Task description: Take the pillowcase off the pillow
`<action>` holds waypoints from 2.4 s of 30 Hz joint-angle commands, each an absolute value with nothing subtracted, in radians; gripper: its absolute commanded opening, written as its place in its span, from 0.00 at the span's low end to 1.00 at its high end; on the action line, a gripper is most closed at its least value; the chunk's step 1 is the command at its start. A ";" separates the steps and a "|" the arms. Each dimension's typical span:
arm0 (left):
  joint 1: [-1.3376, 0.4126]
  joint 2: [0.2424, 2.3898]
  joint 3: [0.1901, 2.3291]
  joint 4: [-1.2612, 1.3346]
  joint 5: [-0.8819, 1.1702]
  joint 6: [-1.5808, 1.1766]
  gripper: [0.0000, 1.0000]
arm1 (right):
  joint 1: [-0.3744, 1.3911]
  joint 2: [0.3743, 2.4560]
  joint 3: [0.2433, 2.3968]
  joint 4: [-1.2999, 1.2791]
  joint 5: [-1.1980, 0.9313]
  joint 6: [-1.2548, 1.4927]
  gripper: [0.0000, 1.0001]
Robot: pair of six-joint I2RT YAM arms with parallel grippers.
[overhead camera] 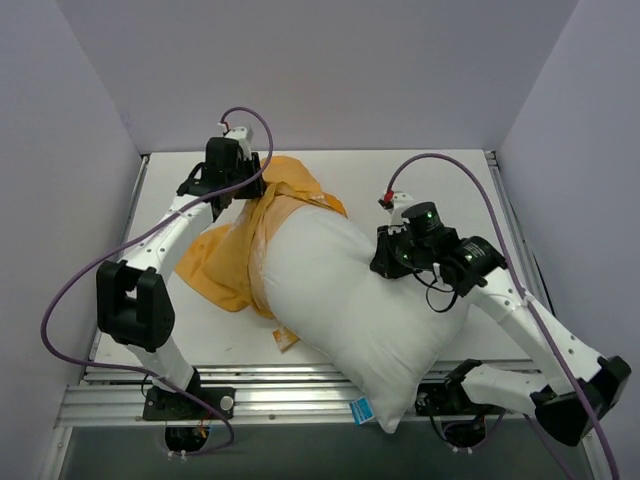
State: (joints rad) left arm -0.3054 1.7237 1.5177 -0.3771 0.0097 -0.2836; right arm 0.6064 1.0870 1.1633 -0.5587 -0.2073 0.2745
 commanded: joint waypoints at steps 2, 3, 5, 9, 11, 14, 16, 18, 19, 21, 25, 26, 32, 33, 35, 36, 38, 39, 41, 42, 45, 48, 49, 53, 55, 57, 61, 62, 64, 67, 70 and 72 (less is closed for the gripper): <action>-0.288 1.542 1.456 -0.181 0.043 -0.328 0.60 | 0.542 1.187 1.085 -0.337 -0.075 0.359 0.00; -0.290 1.519 1.439 -0.202 0.051 -0.340 0.64 | 0.525 1.199 1.075 -0.312 -0.058 0.367 0.04; -0.296 1.450 1.422 -0.250 0.049 -0.356 0.70 | 0.503 1.232 1.078 -0.272 -0.022 0.365 0.12; -0.314 1.286 1.274 -0.304 0.009 -0.391 0.85 | 0.532 1.255 1.135 -0.262 0.014 0.305 0.56; -0.322 1.180 1.154 -0.317 -0.001 -0.414 0.87 | 0.561 1.262 1.166 -0.285 0.058 0.290 0.72; -0.330 1.053 0.993 -0.345 -0.017 -0.448 0.87 | 0.613 1.255 1.189 -0.313 0.109 0.256 0.84; -0.333 0.976 0.895 -0.367 -0.014 -0.456 0.87 | 0.647 1.238 1.195 -0.316 0.149 0.232 0.87; -0.336 0.934 0.844 -0.386 -0.002 -0.466 0.87 | 0.725 1.207 1.207 -0.316 0.192 0.216 0.92; -0.336 0.896 0.822 -0.387 0.000 -0.474 0.87 | 0.756 1.201 1.215 -0.316 0.204 0.207 0.93; -0.336 0.865 0.758 -0.368 0.039 -0.506 0.86 | 0.846 1.200 1.235 -0.316 0.218 0.175 1.00; -0.337 0.835 0.706 -0.328 0.086 -0.541 0.86 | 0.982 1.252 1.252 -0.299 0.247 0.132 1.00; -0.339 0.836 0.706 -0.330 0.092 -0.545 0.85 | 1.003 1.293 1.255 -0.298 0.256 0.121 1.00; -0.337 0.798 0.716 -0.385 0.048 -0.537 0.85 | 1.091 1.449 1.238 -0.241 0.262 0.049 1.00; -0.337 0.793 0.716 -0.387 0.046 -0.535 0.85 | 1.094 1.463 1.229 -0.230 0.261 0.046 1.00; -0.339 0.793 0.712 -0.388 0.058 -0.534 0.85 | 1.095 1.511 1.204 -0.207 0.278 0.040 1.00; -0.341 0.795 0.710 -0.385 0.069 -0.535 0.85 | 1.094 1.528 1.198 -0.203 0.290 0.040 1.00; -0.341 0.801 0.696 -0.368 0.098 -0.543 0.85 | 1.088 1.578 1.184 -0.193 0.345 0.044 1.00; -0.342 0.804 0.692 -0.361 0.103 -0.546 0.85 | 1.077 1.592 1.169 -0.189 0.353 0.048 0.97; -0.350 0.818 0.671 -0.327 0.116 -0.560 0.85 | 1.027 1.611 1.151 -0.166 0.283 0.060 0.53; -0.351 0.825 0.666 -0.316 0.120 -0.564 0.85 | 1.010 1.611 1.131 -0.154 0.253 0.069 0.32; -0.371 0.850 0.647 -0.270 0.114 -0.577 0.85 | 0.977 1.586 1.111 -0.121 0.203 0.089 0.00; -0.400 0.880 0.643 -0.226 0.100 -0.591 0.85 | 0.974 1.582 1.117 -0.135 0.184 0.084 0.00; -0.417 0.903 0.646 -0.201 0.097 -0.594 0.85 | 0.973 1.572 1.117 -0.137 0.176 0.086 0.00; -0.463 0.979 0.660 -0.146 0.083 -0.600 0.85 | 0.968 1.542 1.117 -0.132 0.140 0.095 0.00; -0.483 1.012 0.664 -0.115 0.072 -0.601 0.85 | 0.966 1.525 1.118 -0.130 0.130 0.095 0.00; -0.503 1.028 0.663 -0.083 0.040 -0.601 0.85 | 0.965 1.517 1.117 -0.132 0.127 0.095 0.00; -0.506 1.077 0.669 -0.098 -0.087 -0.603 0.75 | 0.963 1.479 1.115 -0.136 0.112 0.103 0.00; -0.505 1.078 0.663 -0.103 -0.147 -0.617 0.72 | 0.963 1.470 1.115 -0.140 0.110 0.104 0.00; -0.505 1.065 0.647 -0.094 -0.196 -0.627 0.56 | 0.963 1.436 1.117 -0.156 0.112 0.104 0.00; -0.503 1.042 0.621 -0.075 -0.276 -0.634 0.22 | 0.960 1.373 1.114 -0.189 0.139 0.115 0.00; -0.494 1.032 0.629 -0.086 -0.339 -0.634 0.10 | 0.959 1.287 1.123 -0.239 0.163 0.126 0.00; -0.489 1.025 0.646 -0.094 -0.398 -0.632 0.09 | 0.956 1.211 1.129 -0.282 0.187 0.138 0.00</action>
State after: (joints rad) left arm -0.5087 1.0512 0.6277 -0.1345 -0.2264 -0.6334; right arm 0.9615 1.3663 1.1179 -0.1841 0.1364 0.1074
